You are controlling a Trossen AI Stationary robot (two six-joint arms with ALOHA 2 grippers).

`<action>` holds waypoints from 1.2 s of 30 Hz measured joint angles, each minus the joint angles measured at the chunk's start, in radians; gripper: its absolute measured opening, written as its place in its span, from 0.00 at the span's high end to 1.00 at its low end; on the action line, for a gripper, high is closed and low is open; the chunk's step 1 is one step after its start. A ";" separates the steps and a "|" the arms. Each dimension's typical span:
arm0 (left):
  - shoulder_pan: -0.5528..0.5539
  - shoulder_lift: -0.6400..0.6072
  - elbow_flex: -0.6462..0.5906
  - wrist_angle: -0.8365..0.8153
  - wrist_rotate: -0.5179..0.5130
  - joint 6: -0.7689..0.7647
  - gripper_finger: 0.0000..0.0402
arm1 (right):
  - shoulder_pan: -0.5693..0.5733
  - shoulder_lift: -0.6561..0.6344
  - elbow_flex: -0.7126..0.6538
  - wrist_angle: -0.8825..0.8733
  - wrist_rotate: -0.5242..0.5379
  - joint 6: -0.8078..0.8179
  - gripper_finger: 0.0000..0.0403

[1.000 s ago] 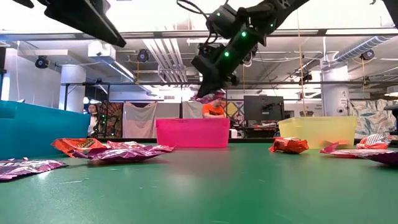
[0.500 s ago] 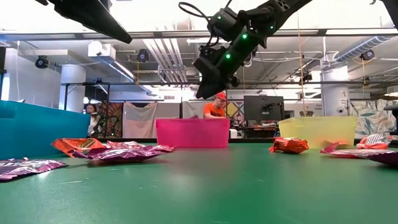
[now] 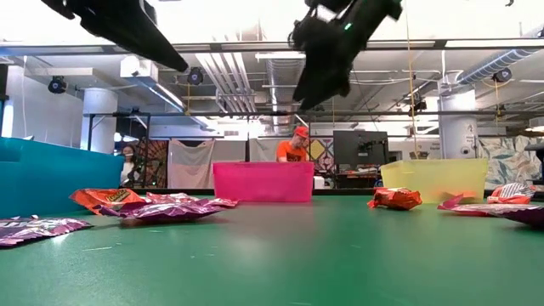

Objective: Sort candy by brand, put in halloween buckets
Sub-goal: Put the red candy into the blue bin

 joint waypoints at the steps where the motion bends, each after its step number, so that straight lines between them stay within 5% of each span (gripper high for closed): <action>1: 0.000 0.012 0.001 0.011 0.000 0.001 0.55 | 0.028 -0.018 -0.012 -0.011 0.000 0.013 0.47; 6: 0.017 0.073 0.001 0.069 0.001 0.004 0.55 | 0.164 -0.101 -0.088 -0.008 0.006 0.097 0.47; 10: 0.050 0.126 0.001 0.112 0.015 0.010 0.55 | 0.261 -0.147 -0.140 0.015 0.114 0.153 0.47; 14: 0.120 0.179 0.001 0.116 0.134 0.016 0.55 | 0.323 -0.175 -0.192 0.087 0.198 0.169 0.47; 36: 0.360 0.316 -0.030 0.244 0.336 0.270 0.55 | 0.342 -0.183 -0.286 0.265 0.210 0.168 0.47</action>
